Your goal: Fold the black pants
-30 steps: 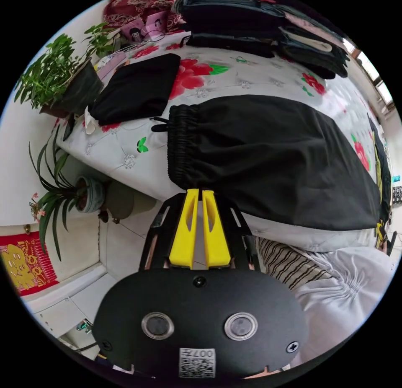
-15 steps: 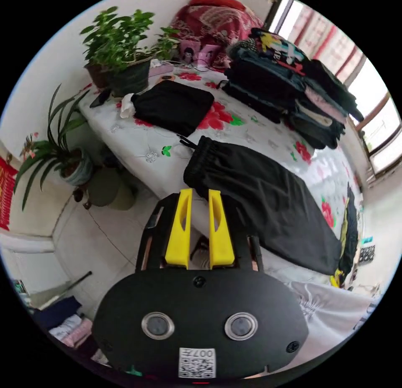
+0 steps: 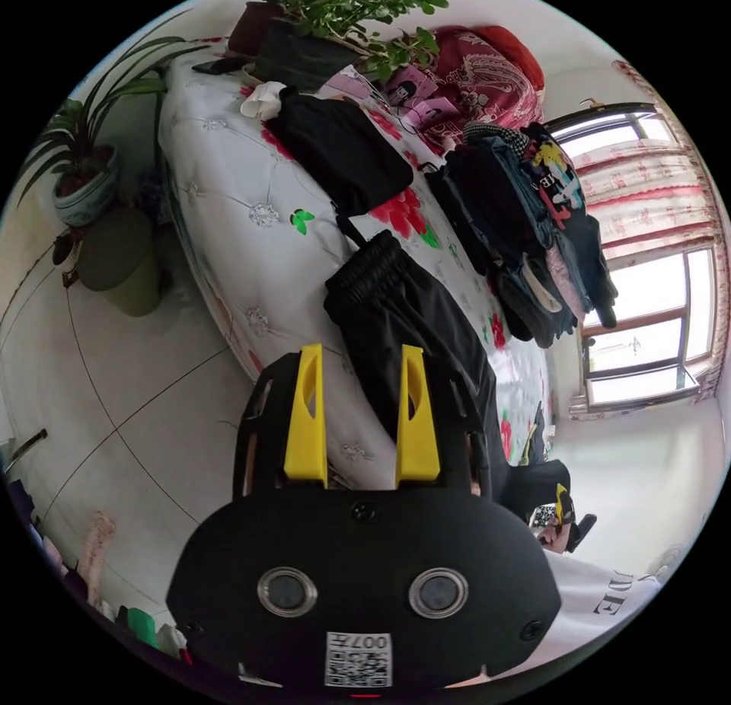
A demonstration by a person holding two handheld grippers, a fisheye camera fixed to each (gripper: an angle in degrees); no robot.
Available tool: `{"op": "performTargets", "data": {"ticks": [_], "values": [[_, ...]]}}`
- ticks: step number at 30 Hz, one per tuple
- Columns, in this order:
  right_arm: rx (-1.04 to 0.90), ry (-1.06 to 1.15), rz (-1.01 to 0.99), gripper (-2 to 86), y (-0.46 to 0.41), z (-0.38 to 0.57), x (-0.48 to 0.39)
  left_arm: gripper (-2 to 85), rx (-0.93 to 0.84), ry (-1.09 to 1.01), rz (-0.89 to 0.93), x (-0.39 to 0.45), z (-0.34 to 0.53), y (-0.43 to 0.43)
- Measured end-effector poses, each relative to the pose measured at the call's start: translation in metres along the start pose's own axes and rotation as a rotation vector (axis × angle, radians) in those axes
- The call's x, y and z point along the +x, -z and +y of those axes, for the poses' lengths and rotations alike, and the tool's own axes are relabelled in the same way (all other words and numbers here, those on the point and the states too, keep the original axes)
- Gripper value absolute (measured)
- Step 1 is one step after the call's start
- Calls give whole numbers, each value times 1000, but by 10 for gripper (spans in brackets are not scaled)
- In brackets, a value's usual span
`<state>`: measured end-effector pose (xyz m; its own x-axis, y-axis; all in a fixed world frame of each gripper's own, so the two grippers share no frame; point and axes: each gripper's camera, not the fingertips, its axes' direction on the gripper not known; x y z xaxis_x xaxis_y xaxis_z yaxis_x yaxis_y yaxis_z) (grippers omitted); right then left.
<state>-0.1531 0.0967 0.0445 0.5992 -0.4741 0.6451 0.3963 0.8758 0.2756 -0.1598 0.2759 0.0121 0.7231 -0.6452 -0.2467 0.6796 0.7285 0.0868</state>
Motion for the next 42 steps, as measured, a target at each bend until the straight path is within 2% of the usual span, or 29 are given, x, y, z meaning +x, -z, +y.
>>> {"op": "performTargets", "data": {"ticks": [4, 7, 10, 13, 18, 23, 28, 30, 36, 38, 39, 41, 42], "values": [[-287, 309, -103, 10, -110, -10, -100, 146, -33, 17, -2, -17, -17, -14], [-509, 308, -166, 20, -181, 4, -123, 150, -44, 54, 43, -30, -25, -23], [-578, 293, -196, 28, -200, 18, -127, 144, -22, 65, 53, -40, -28, -24], [-531, 229, -119, 32, -189, 21, -113, 139, -6, 52, 84, -48, -30, -25], [-460, 51, -139, 33, -180, 36, -84, 119, 4, 87, 185, -56, -34, -34], [-444, 1, -133, 29, -182, 50, -82, 81, 33, 152, 221, -59, -36, -53], [-369, -54, -91, 27, -163, 50, -69, 46, 48, 131, 247, -55, -34, -57], [-328, -86, -74, 27, -152, 52, -60, 41, 78, 78, 267, -42, -32, -52], [-215, -196, -36, 31, -115, 68, -29, 33, 121, -335, 375, 67, -26, -28], [-182, -230, -33, 34, -103, 74, -19, 33, 95, -616, 395, 140, -7, -24], [-155, -252, -32, 37, -96, 79, -12, 33, 84, -693, 405, 159, 1, -24], [-117, -282, -33, 42, -84, 85, -2, 37, 0, -974, 474, 233, 39, -33], [-93, -303, -37, 45, -77, 89, 5, 38, -37, -1042, 493, 251, 51, -38]]}}
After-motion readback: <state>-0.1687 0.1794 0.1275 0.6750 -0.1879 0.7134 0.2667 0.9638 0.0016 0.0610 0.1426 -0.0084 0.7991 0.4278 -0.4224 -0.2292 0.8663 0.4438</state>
